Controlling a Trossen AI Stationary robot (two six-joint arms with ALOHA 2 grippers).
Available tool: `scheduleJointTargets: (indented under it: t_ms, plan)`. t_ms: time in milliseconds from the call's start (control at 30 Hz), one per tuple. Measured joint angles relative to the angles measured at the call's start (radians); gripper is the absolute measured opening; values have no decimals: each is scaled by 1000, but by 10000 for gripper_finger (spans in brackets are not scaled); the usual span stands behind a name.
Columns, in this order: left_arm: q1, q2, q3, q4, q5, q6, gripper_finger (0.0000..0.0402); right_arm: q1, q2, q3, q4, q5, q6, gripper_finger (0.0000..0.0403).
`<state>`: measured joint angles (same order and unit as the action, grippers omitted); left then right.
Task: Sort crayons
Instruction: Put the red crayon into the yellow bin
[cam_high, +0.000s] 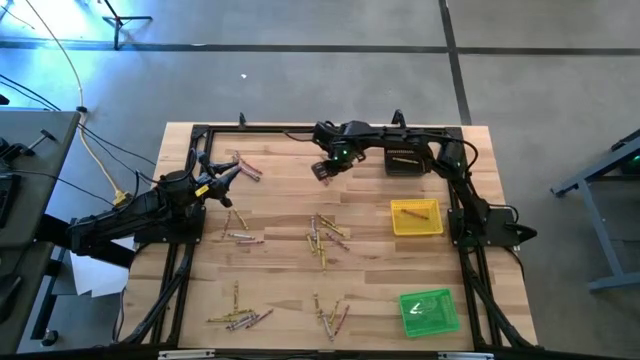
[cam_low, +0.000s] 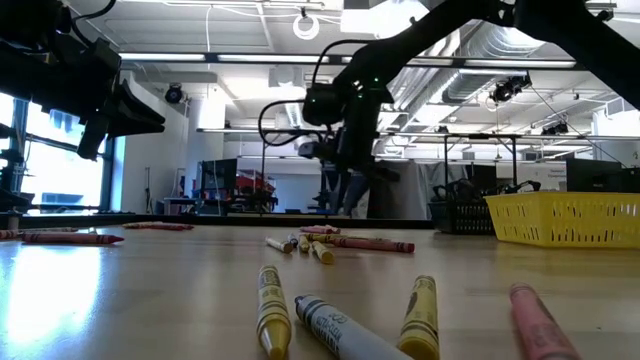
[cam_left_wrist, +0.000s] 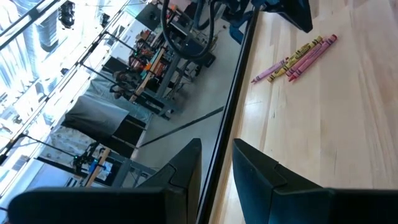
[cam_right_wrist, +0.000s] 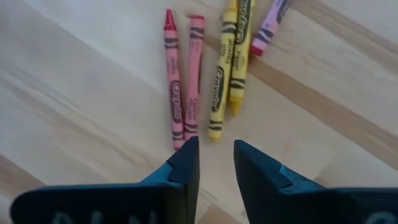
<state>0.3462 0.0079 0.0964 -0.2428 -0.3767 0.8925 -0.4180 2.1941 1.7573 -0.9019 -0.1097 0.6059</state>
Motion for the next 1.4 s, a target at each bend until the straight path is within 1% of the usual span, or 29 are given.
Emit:
scheduleJointTargets:
  t_ms: [100, 233, 400, 533, 633, 767, 933, 1033, 1167, 1400]
  plan:
    - [0, 0, 0, 0, 0, 0, 77, 3, 0, 0, -3, -3, 0, 69]
    - [0, 0, 0, 0, 0, 0, 77, -4, 0, 0, 1, -22, -17, 68]
    - [0, 0, 0, 0, 0, 0, 77, -60, 0, 15, 3, -64, -109, 76]
    - [0, 0, 0, 0, 0, 0, 77, -102, 0, 34, 3, -91, -150, 81]
    - [0, 0, 0, 0, 0, 0, 77, -113, 0, 37, 1, -126, -190, 86]
    - [0, 0, 0, 0, 0, 0, 77, -116, 0, 37, 16, -127, -253, 98]
    - [0, 0, 0, 0, 0, 0, 77, -142, 0, 37, 104, -126, -238, 122]
    - [0, 0, 0, 0, 0, 0, 77, -151, 3, 37, 167, -102, -195, 133]
    - [0, 0, 0, 0, 0, 0, 77, -166, 36, 38, 210, -81, -103, 136]
    - [0, 0, 0, 0, 0, 0, 77, -182, 110, 38, 212, -71, 7, 132]
